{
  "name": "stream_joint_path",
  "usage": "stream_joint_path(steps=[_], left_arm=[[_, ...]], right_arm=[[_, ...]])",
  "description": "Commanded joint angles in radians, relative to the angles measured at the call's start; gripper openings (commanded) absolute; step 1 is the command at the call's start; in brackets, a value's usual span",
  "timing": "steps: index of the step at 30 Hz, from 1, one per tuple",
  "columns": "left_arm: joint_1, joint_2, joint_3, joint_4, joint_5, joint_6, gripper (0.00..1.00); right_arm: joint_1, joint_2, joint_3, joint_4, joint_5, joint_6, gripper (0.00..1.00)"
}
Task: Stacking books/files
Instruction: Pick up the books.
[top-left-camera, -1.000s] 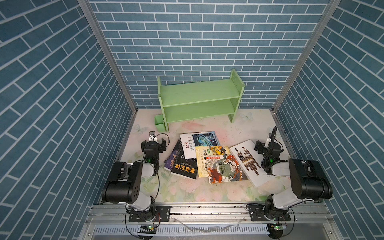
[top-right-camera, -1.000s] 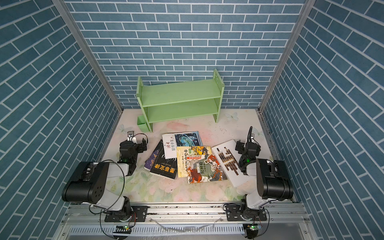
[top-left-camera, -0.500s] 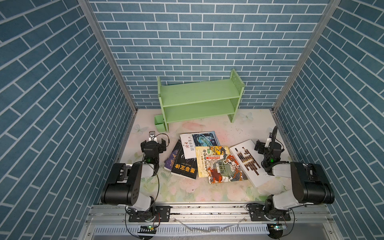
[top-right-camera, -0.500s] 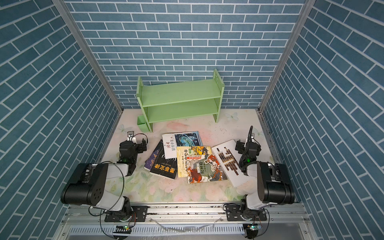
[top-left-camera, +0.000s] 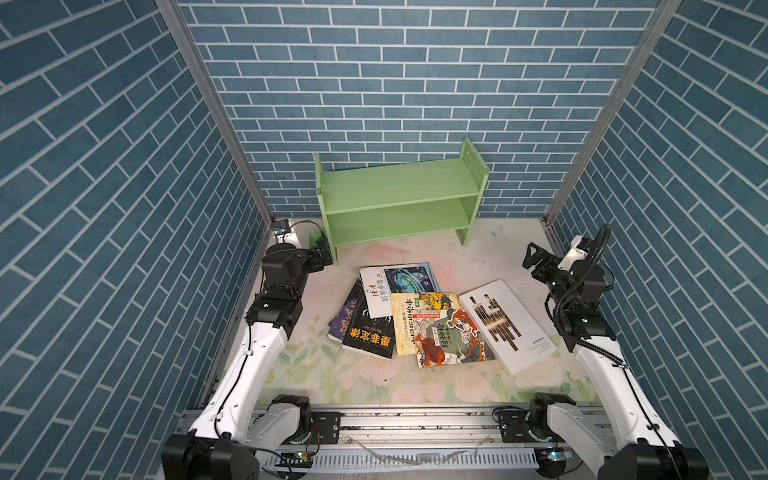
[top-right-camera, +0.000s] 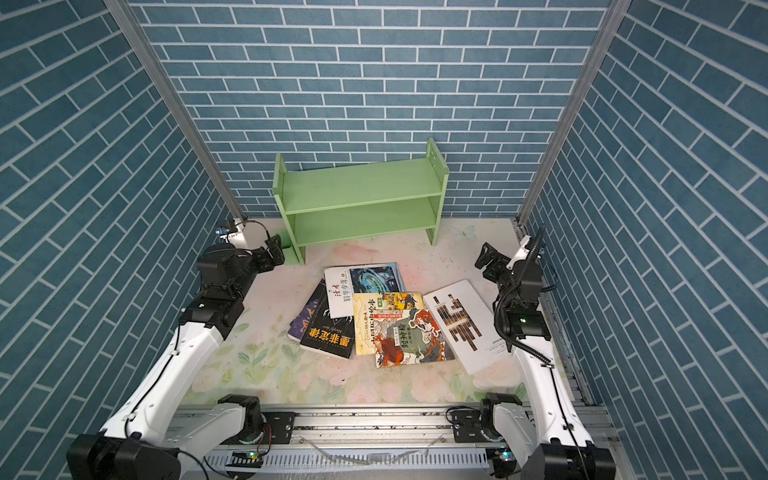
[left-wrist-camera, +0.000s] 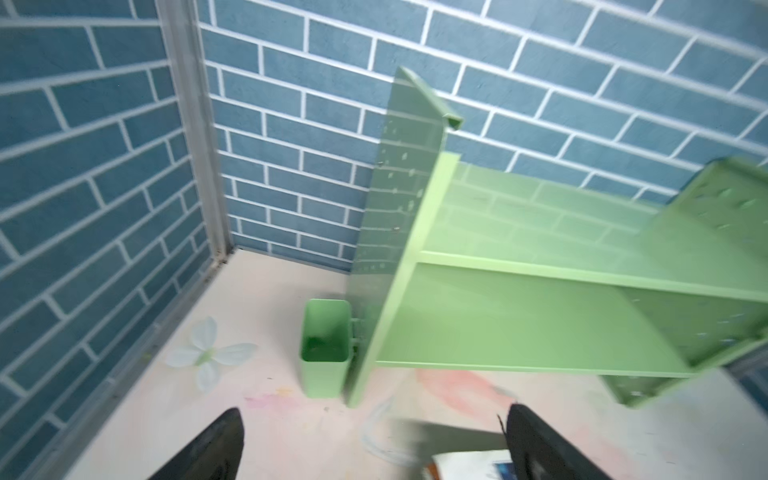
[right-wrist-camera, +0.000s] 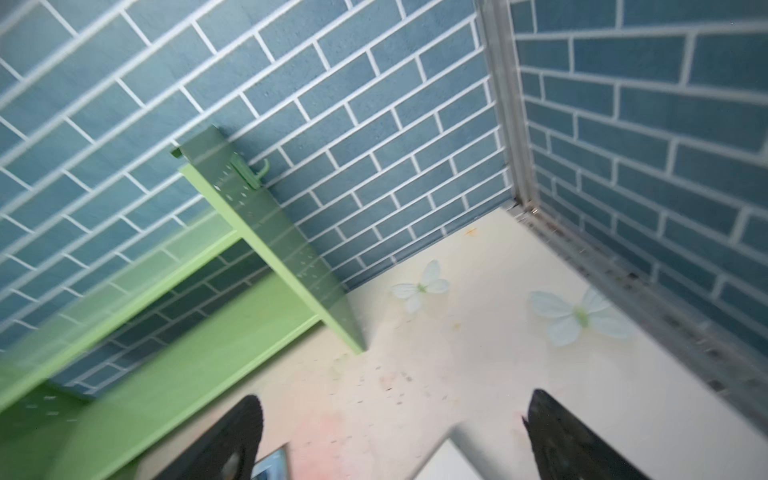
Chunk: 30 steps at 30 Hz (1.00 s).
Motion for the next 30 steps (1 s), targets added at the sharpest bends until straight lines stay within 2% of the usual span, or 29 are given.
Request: stream_joint_path(steps=[1,6,8,10,12,13,16,18,20,26,30], left_arm=[[-0.091,-0.011,0.031,-0.238,0.087,-0.306,1.0],[-0.294,-0.022,0.046,-0.175,0.031,-0.486,1.0],[-0.341,-0.024,0.074,-0.18,0.009,-0.447,1.0],[-0.356,-0.039,0.074,-0.15,0.011,-0.421,1.0],[-0.355,-0.052,0.022,-0.048,0.059,-0.425,1.0],[-0.352,-0.059,0.008,-0.048,0.064,-0.439,1.0],[-0.334,-0.06,0.022,-0.109,0.059,-0.44,1.0],[-0.312,-0.038,0.045,-0.156,0.077,-0.433,1.0],[-0.293,-0.005,0.081,-0.226,0.103,-0.398,1.0],[-0.283,0.157,0.199,-0.417,0.305,-0.26,1.0],[-0.283,0.245,0.17,-0.453,0.509,-0.226,1.0]], right_arm=[[0.064,0.034,0.054,-0.158,-0.152,0.316,0.99],[0.303,0.097,0.105,-0.075,-0.089,0.458,0.99],[0.388,0.127,0.137,-0.048,-0.06,0.444,0.99],[0.416,0.145,0.202,-0.086,-0.055,0.395,0.99],[0.419,0.165,0.197,0.005,-0.092,0.434,0.99],[0.41,0.173,0.201,-0.008,-0.106,0.466,0.99],[0.395,0.186,0.211,-0.113,-0.086,0.526,0.99],[0.393,0.209,0.204,-0.08,-0.105,0.512,0.99],[0.392,0.249,0.248,-0.175,-0.085,0.502,0.99],[0.406,0.351,0.436,-0.551,0.115,0.306,0.96],[0.407,0.375,0.392,-0.529,0.13,0.276,0.95]])
